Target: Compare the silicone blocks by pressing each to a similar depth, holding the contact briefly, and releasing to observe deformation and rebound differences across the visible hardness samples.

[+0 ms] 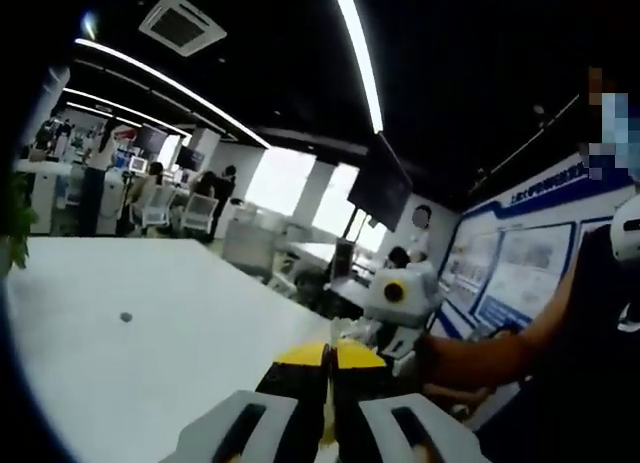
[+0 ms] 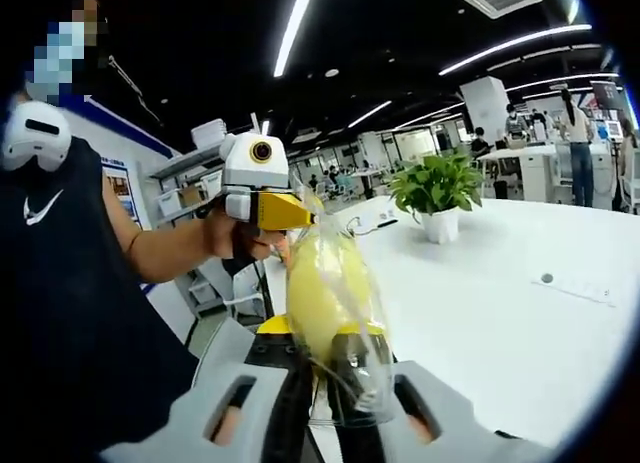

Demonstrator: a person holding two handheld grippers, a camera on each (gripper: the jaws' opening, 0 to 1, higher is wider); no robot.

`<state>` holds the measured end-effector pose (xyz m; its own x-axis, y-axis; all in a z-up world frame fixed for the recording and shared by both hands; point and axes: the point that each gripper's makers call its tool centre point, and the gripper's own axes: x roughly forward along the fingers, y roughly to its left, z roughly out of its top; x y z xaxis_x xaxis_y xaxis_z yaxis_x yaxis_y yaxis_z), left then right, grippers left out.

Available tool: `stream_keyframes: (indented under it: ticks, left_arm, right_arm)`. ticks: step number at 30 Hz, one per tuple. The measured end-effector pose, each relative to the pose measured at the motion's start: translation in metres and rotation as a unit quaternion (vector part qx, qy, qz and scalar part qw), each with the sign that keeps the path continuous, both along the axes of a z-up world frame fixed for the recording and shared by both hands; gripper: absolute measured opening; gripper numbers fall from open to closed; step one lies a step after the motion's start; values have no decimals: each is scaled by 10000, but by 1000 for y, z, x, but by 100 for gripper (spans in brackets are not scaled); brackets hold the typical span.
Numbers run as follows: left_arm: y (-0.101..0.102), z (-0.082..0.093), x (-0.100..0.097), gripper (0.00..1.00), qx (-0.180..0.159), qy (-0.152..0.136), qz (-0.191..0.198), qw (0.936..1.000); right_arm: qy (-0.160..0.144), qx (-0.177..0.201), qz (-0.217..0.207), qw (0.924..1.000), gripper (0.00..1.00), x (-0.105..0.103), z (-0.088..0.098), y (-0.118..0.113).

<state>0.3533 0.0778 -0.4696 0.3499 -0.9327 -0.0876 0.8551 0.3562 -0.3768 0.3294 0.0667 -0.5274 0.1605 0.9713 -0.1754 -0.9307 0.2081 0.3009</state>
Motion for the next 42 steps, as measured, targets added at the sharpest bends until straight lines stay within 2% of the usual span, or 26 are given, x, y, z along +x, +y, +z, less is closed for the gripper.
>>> stream_keyframes:
  ticks: [8, 10, 11, 12, 14, 15, 20, 23, 25, 31, 33, 35, 39, 42]
  left_arm:
    - [1, 0, -1, 0, 6, -44, -14, 10000]
    - [2, 2, -3, 0, 57, -244, 0, 9997]
    - [2, 2, -3, 0, 49, -227, 0, 9997]
    - [2, 2, -2, 0, 23, -189, 15, 9998]
    - [2, 3, -2, 0, -167, 229, 97, 9996]
    - [2, 4, -1, 0, -239, 312, 35, 9992]
    - [1, 2, -1, 0, -68, -35, -8, 10000]
    - [-1, -1, -1, 0, -25, -47, 1, 10000]
    - [-2, -2, -1, 0, -41, 160, -17, 9999]
    - [-6, -4, 4, 0, -14, 90, 131, 9999]
    - [-7, -5, 7, 0, -46, 183, 174, 9997]
    - [-8, -3, 7, 0, -69, 79, 204, 9997]
    - [-10, -1, 9, 0, -128, 137, 247, 9995]
    - [-12, -2, 9, 0, -78, 71, 307, 9995]
  right_arm:
    - [33, 18, -3, 10000, 0, 0, 0, 1]
    - [12, 3, -1, 10000, 0, 0, 0, 2]
    - [7, 3, 3, 10000, 0, 1, 1, 2]
    - [7, 18, 2, 10000, 0, 1, 1, 2]
    - [14, 43, -5, 10000, 0, 1, 2, 1]
    - [2, 54, 1, 10000, 0, 1, 2, 1]
    - [-33, 29, -12, 10000, 0, 1, 1, 1]
    - [5, 13, -22, 10000, 1, 2, -3, -1]
    - [41, 34, -10, 10000, 1, 1, -4, -2]
    - [168, 177, -150, 9996, 4, 4, -5, -5]
    - [167, 194, -143, 9996, 5, 4, -6, -7]
    - [119, 237, -253, 9993, 6, 8, -5, -8]
    - [53, 344, -271, 9990, 8, 10, -4, -10]
    - [52, 414, -314, 9986, 9, 13, -5, -11]
